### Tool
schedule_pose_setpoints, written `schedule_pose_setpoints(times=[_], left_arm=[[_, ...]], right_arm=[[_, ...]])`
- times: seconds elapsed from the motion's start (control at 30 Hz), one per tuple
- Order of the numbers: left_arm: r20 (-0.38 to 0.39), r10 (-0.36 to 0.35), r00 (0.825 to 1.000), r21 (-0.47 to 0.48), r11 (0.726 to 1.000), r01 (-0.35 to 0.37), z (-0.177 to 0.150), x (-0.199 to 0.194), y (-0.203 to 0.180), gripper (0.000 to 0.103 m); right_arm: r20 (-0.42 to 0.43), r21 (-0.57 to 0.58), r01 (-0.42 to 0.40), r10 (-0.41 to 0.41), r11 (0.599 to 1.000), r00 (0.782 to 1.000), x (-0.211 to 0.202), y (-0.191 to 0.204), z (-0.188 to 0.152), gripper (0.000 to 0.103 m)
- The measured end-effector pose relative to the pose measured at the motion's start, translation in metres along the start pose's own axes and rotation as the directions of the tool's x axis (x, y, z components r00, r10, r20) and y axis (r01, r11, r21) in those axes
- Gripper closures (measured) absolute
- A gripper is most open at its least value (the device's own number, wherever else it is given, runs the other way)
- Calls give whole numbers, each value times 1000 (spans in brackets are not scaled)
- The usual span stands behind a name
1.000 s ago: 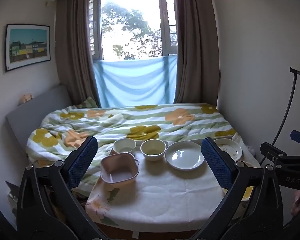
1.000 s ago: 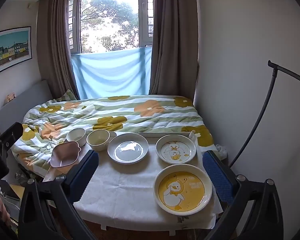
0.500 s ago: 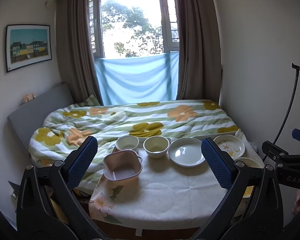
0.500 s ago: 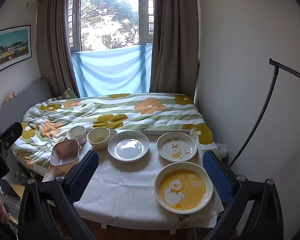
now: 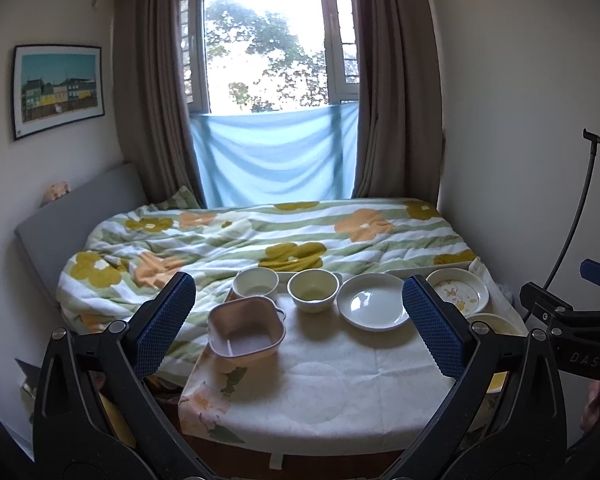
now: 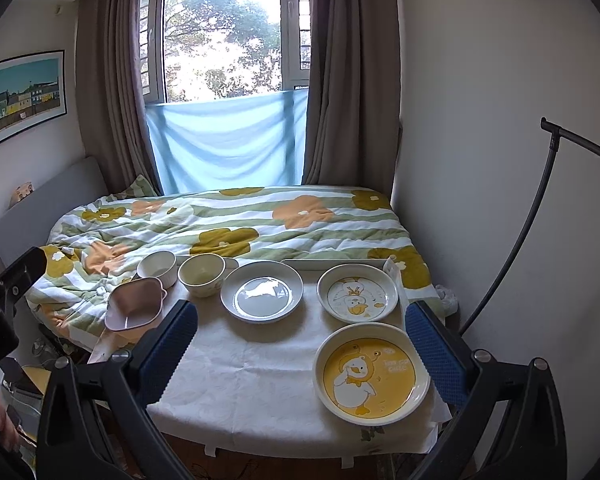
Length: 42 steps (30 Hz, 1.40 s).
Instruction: Organize plates and bowls
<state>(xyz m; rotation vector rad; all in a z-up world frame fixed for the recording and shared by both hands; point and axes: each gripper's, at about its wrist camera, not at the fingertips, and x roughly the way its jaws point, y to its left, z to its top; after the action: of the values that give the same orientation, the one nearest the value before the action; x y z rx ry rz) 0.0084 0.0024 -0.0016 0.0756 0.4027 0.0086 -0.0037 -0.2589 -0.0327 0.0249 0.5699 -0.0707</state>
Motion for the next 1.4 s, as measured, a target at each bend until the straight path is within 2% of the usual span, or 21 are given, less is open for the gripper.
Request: schedule_pose_setpoints(times=[0.9,1.4], left_arm=[[26,-1,1000,-17,1000,2,0,-11,9,0],[16,-4,1000,-7,1000,4,-3,-7,7,0]], right_arm=[[0,2,-2,2,1000,1000,0,0,1,0],[2,0,0,0,1000,1000,-1,1,1,0]])
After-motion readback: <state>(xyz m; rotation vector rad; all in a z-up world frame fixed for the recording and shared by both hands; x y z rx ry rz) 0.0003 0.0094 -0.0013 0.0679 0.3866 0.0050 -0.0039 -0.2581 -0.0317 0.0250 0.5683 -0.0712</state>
